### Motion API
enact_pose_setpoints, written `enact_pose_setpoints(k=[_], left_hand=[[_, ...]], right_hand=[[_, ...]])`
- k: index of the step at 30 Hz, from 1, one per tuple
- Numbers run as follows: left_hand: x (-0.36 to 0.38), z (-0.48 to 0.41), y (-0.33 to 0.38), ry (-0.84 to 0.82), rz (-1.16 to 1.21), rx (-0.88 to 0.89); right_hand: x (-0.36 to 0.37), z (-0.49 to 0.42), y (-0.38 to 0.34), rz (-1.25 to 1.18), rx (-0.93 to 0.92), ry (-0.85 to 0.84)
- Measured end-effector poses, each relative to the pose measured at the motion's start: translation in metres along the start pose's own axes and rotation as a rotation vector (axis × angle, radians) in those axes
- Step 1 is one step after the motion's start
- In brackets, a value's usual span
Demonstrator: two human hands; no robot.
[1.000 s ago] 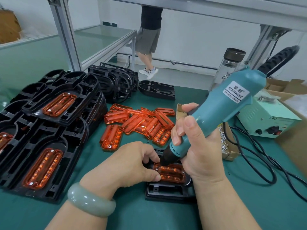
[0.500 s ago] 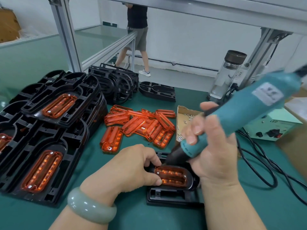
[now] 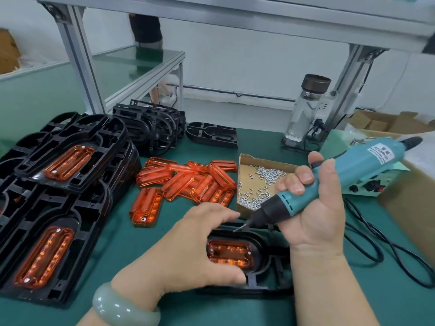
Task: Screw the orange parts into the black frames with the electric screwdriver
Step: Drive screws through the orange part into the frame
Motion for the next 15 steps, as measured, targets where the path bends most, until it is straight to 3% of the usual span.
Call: enact_pose_setpoints(k=[4,11,15], left_hand=[[0.026,0.0,0.005,-0.141,-0.167,0.044],[0.028,-0.002,0.006,-0.086,-0.331,0.075],[0.021,-0.001,0.011,-0.019,-0.25,0.047]], right_hand=[[-0.002,0.001,0.004,-0.034,0.029,0.006],[-0.006,-0.001,0.006,-0.096,0.051,0.011],[-0.009,-0.002,0.01,-0.149,0.09,0.005]])
Point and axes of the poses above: each hand's wrist, its own z-axis away from the middle knuckle, its own x-axis out of the palm, y = z × x, the point moved 9 cm from there along -z, towards the middle knuckle, and after that the axes turned 5 degrees about x, right-handed, at the moved point
